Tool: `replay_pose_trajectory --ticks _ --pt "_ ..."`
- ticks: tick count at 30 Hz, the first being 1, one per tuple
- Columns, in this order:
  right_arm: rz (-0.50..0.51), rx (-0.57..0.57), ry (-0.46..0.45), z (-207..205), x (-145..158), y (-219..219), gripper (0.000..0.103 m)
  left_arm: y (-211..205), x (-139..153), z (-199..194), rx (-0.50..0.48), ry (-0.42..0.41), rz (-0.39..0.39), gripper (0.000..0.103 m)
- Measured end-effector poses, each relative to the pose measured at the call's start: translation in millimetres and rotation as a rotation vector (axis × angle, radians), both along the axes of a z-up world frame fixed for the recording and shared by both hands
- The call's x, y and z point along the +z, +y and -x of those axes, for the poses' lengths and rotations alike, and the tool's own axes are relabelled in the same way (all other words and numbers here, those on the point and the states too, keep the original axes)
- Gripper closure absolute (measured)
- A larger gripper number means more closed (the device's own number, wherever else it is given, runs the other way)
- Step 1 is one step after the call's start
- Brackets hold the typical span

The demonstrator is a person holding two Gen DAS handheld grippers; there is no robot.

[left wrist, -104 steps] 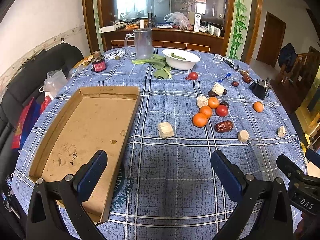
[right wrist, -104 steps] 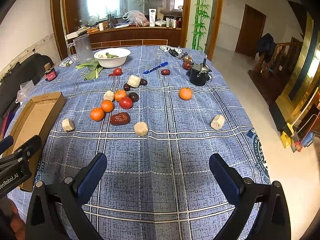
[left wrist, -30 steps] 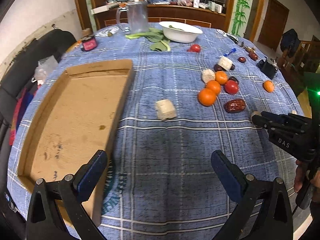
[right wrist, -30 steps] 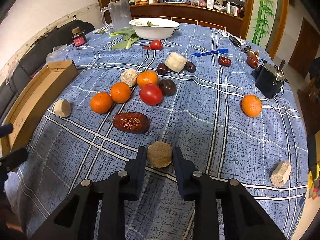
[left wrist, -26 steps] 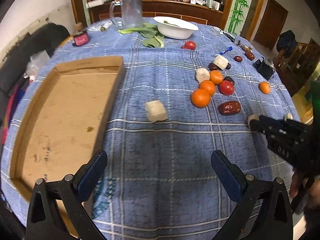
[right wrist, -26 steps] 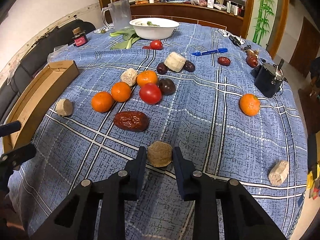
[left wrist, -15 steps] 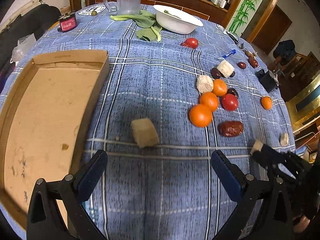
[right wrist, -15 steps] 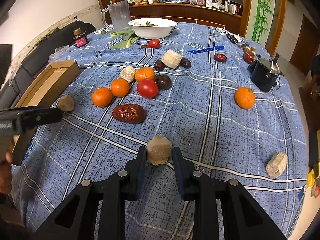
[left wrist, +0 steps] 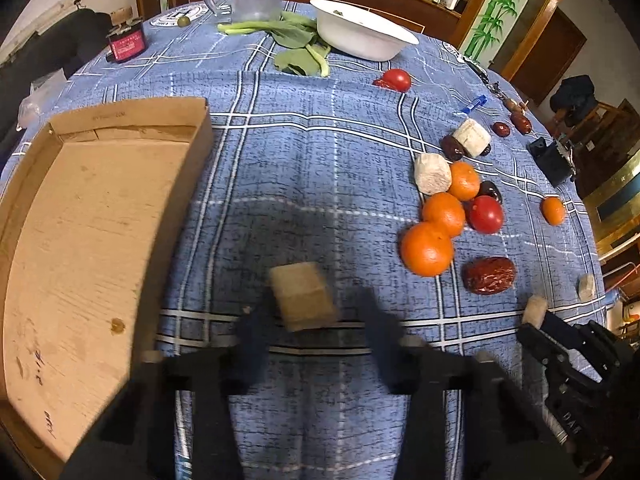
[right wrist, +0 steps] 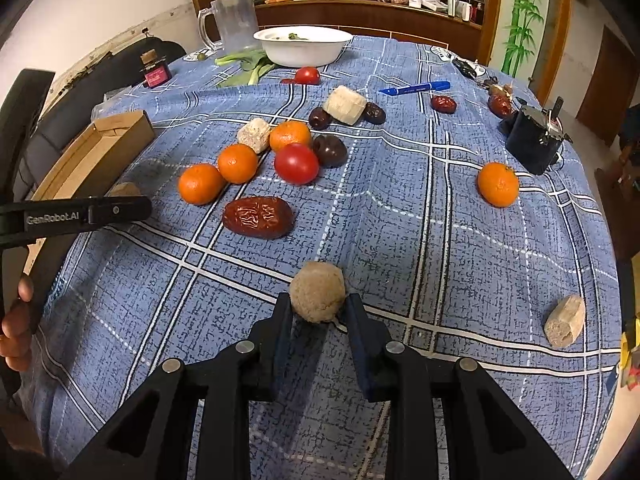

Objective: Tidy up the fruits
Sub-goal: 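Carry the tan ball in the right tool while the left tool carries the cube over the tray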

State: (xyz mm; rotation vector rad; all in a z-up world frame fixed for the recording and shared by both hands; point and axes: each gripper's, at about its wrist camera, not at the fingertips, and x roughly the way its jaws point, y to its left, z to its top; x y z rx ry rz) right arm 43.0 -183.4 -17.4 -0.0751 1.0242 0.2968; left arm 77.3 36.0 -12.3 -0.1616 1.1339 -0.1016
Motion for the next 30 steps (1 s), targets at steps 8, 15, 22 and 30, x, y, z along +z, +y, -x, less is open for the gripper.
replay_pose_trajectory --ticks 8,15,22,30 --pt "-0.03 -0.033 -0.022 9.9 9.6 -6.9 0.075 -0.3 5.5 18.2 -0.041 -0.002 0.076 0.077" --pt "-0.006 -0.076 -0.042 32.1 20.9 -10.9 0.075 -23.9 20.9 53.2 -0.168 -0.054 0.084 0.077" --pt "-0.012 -0.1 -0.053 51.2 29.4 -5.7 0.075 -24.4 31.1 72.0 -0.204 -0.078 0.082 0.077" --pt "-0.019 -0.071 -0.076 53.9 43.9 22.3 0.075 6.3 53.0 87.4 -0.166 -0.131 0.107 0.077"
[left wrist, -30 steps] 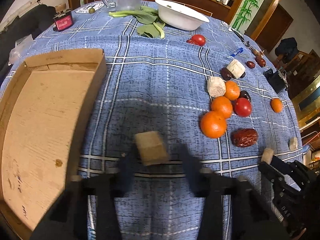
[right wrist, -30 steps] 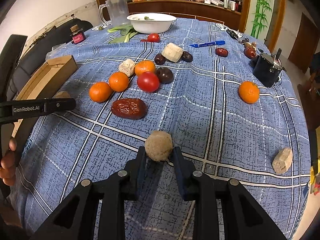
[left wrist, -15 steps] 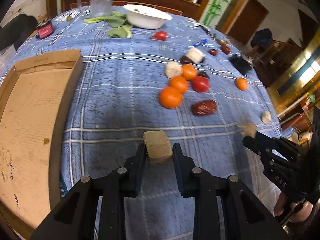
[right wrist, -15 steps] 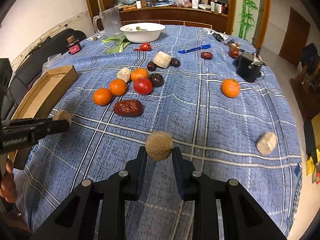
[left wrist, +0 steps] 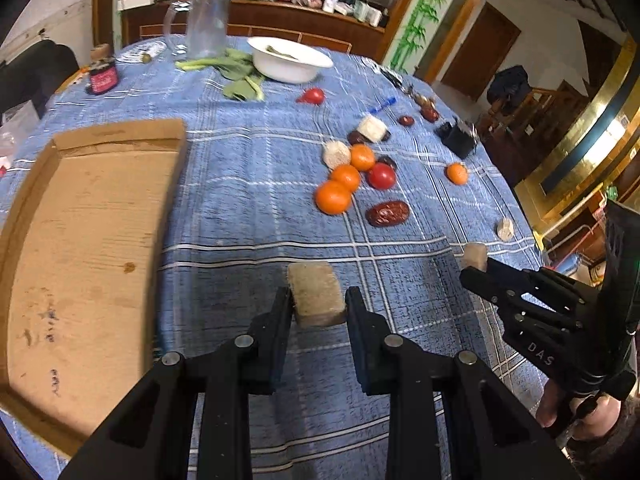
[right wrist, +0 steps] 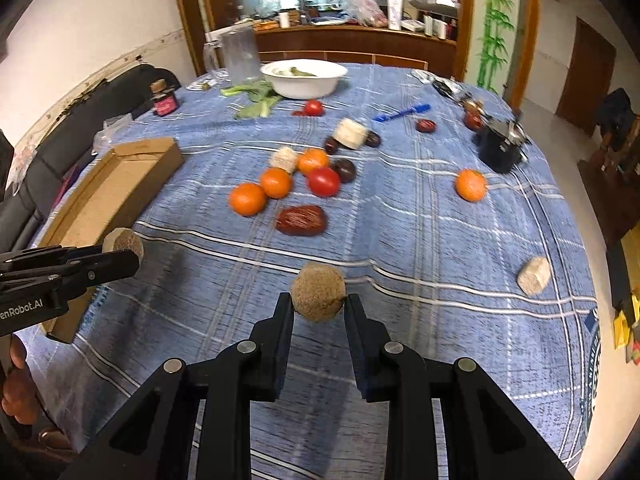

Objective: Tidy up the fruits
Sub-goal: 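Carry the tan ball in the right tool while the left tool carries the cube over the tray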

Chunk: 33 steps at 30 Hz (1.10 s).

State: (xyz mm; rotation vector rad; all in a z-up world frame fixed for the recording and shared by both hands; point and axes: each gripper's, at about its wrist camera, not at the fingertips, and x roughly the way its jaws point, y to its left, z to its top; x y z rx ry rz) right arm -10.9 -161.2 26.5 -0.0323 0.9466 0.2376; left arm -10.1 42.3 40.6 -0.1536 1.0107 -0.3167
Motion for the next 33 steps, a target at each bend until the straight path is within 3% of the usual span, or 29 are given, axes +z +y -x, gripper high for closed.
replay_pose_trajectory --ticks 14,27,33 --pt "-0.026 0.218 -0.06 -1.7 26.1 104.7 0.075 102.7 18.8 31.4 0.211 -0.044 0.004 0.077" --pt "-0.027 0.424 -0.08 -2.8 31.0 200.8 0.074 196.1 0.4 55.6 0.42 -0.011 -0.026 0.077" --pt "-0.023 0.414 -0.038 -11.0 16.1 194.3 0.074 208.7 -1.2 63.3 0.441 -0.009 -0.019 0.077"
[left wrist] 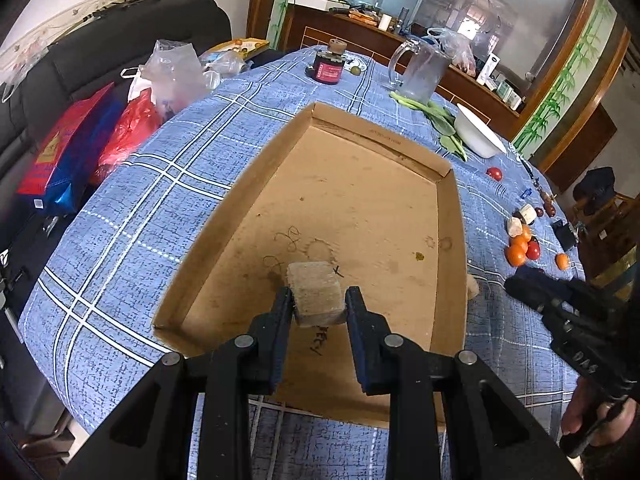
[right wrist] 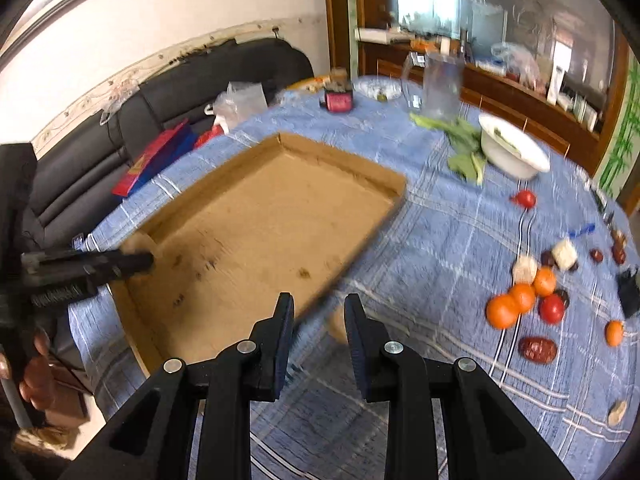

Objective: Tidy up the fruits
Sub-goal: 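Carry the tan ball in the right tool while the left tool carries the cube over the tray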

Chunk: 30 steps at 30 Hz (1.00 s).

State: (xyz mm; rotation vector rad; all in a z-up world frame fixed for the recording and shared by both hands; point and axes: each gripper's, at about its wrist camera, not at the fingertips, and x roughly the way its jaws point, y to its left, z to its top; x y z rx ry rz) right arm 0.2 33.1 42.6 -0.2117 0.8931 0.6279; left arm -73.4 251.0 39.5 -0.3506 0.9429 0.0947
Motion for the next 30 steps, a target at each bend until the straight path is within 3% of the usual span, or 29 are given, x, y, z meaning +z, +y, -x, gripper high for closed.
replay_pose_trajectory --ticks 5,16,22,27,30 --pt "0.023 0.039 0.047 1.7 -26.5 -17.8 0.074 -8.6 9.8 4.5 -0.025 -0.029 0.024 0.077" --pt "0.075 0.083 0.069 -22.9 -63.5 7.2 0.074 -33.5 10.7 0.7 -0.064 -0.011 0.032 0.077" --pt "0.031 0.072 0.095 -29.2 -63.0 5.4 0.073 -40.7 12.0 0.8 -0.069 -0.014 0.045 0.077" --pt "0.05 0.084 0.086 -34.0 -63.5 12.3 0.066 -45.3 10.8 -0.4 -0.068 -0.006 0.05 0.077" --pt "0.057 0.097 0.073 -36.4 -64.7 15.3 0.069 -47.0 9.9 -0.7 -0.071 -0.004 0.049 0.077"
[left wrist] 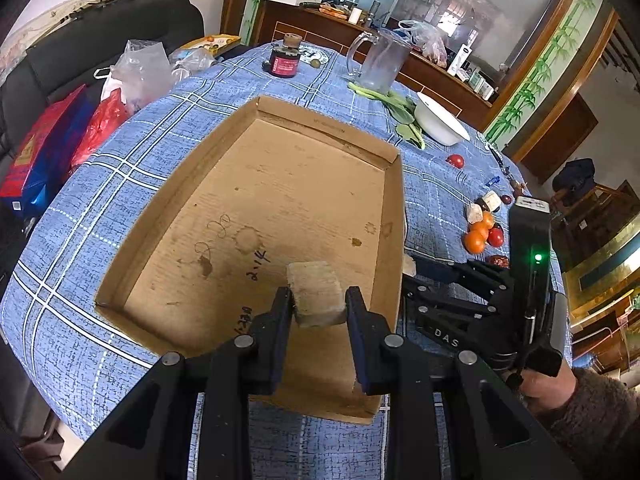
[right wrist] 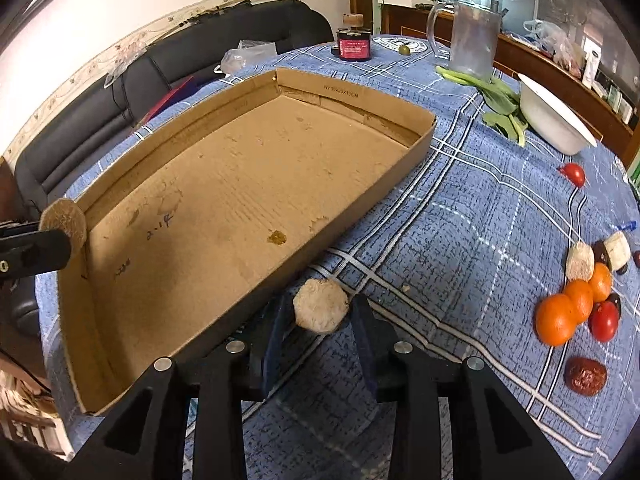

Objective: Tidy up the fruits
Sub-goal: 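Carry the tan ball in the right tool while the left tool carries the cube over the tray, then open the left tool to drop the cube in the tray while the right tool releases the ball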

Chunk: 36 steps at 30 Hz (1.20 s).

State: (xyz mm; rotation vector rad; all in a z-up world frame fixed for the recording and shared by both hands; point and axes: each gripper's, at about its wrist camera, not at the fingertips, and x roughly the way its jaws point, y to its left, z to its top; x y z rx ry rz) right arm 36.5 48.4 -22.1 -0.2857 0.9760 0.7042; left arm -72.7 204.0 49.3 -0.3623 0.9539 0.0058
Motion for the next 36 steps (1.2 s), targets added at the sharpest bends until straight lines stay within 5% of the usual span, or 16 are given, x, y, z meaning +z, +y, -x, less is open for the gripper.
replay_pose_trajectory --ticks 11,18,26,36 --pt "0.025 -0.06 -0.038 21.6 38.3 -43.9 0.073 -0.7 -4.4 0.2 0.003 -0.001 0.015 0.077" --pt "-0.07 -0.006 -0.028 23.5 66.5 -9.4 0.073 22.4 -5.8 2.3 0.054 0.001 -0.009 0.077" --pt "-0.048 0.074 0.027 22.2 40.9 60.1 0.073 56.8 -22.7 -0.6 0.104 0.034 -0.052 0.077" --pt "0.011 0.067 0.073 20.7 10.4 79.0 0.072 66.3 -43.0 -10.6 0.085 0.075 -0.031 0.077"
